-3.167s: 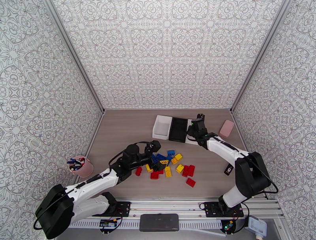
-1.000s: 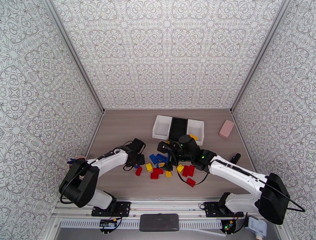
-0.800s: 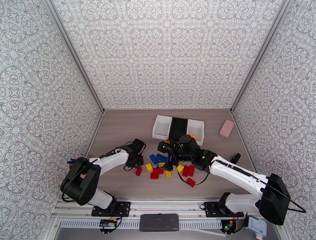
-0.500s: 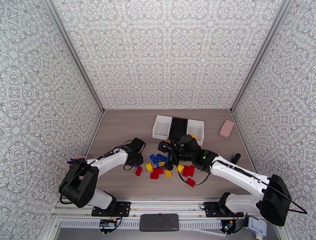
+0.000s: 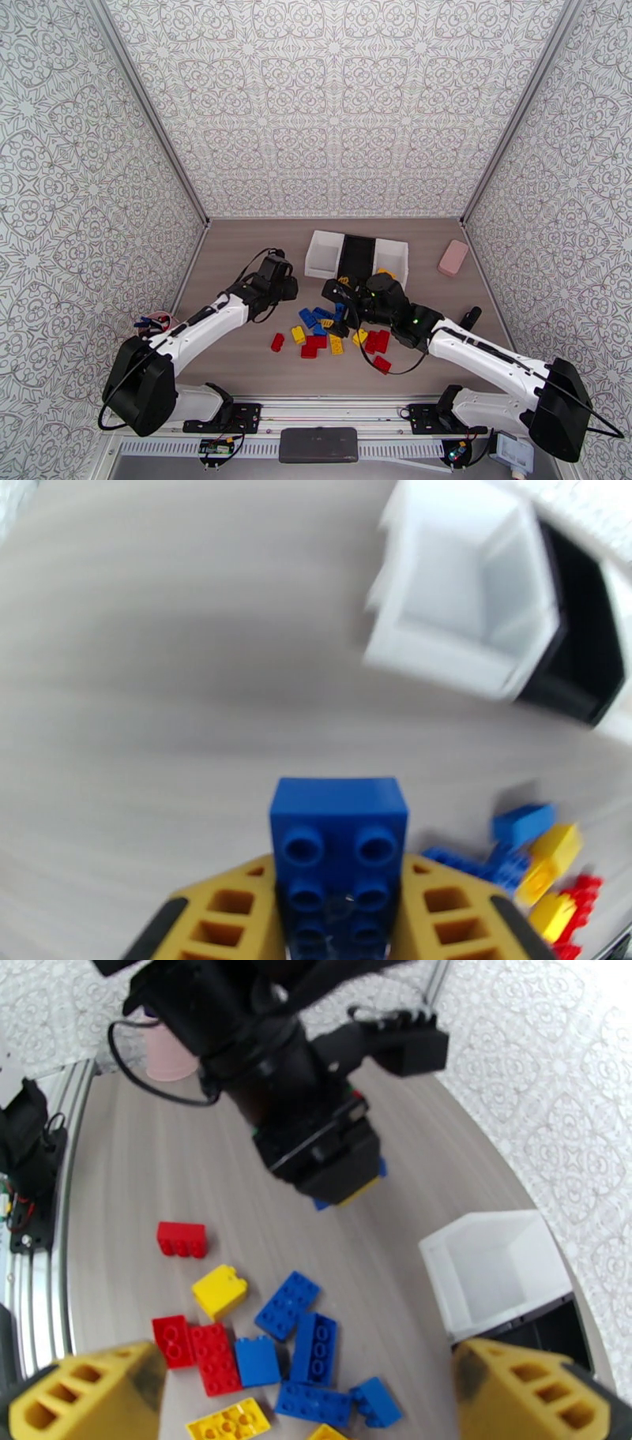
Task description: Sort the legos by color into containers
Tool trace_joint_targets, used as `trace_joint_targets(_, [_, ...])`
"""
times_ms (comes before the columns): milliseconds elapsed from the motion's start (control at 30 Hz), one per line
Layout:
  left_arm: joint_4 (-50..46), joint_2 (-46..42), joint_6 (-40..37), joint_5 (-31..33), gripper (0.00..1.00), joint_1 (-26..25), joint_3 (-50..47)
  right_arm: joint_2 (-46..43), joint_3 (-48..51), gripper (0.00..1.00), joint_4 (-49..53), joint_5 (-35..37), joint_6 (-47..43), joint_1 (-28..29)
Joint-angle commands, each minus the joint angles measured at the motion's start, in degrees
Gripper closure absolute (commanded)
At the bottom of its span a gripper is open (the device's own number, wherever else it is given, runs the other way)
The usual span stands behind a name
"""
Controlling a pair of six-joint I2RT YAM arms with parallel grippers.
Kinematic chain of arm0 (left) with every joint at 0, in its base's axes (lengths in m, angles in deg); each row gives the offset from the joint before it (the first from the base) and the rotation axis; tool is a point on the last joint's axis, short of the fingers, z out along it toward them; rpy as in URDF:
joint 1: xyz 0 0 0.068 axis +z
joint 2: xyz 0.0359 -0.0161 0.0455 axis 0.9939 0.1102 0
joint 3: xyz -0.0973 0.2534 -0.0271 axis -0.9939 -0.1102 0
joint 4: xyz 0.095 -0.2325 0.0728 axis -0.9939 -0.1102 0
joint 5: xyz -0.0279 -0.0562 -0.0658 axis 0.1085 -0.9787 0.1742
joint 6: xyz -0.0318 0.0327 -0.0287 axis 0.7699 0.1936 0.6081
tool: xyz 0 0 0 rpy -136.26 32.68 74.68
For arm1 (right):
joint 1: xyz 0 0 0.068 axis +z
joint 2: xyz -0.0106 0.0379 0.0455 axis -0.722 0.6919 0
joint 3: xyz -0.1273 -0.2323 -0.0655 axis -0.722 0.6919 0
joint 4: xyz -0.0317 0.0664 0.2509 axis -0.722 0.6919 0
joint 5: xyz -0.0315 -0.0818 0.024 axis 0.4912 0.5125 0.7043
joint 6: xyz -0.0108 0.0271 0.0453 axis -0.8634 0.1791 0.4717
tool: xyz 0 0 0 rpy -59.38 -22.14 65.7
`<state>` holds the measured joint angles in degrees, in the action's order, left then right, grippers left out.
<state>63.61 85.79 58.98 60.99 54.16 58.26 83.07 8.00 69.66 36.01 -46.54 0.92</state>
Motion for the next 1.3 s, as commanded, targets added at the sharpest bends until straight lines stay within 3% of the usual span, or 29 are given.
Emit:
trace_joint_targets(0, [11.4, 3.4, -6.1, 0.9, 0.78, -0.8, 3.9, -1.5, 1.4, 0.00, -2.3, 4.3, 1.7, -0.7])
trace_joint_targets(200, [18.9, 12.5, -10.8, 0.6, 0.79, -1.4, 11.1, -1.8, 2.4, 0.00, -5.1, 5.3, 4.6, -2.1])
trace_joint_targets(400, [23.0, 22.5, -10.1, 0.1, 0.79, -1.2, 17.2, -2.3, 3.9, 0.00, -6.4, 6.8, 7.0, -3.5])
trace_joint_targets(733, [19.2, 36.9, -9.4, -2.1, 0.77, 0.2, 28.9, -2.8, 4.8, 0.00, -6.4, 9.0, 8.4, -4.6])
trace_joint_targets(900, [18.1, 39.2, -10.3, -2.2, 0.74, -0.2, 31.6, -3.5, 5.4, 0.00, -7.1, 10.1, 10.1, -4.6])
trace_joint_targets(1267, [19.1, 27.9, -12.1, -1.5, 0.32, -1.8, 24.5, -6.8, 4.7, 0.00, -3.5, 16.5, 17.3, -6.1])
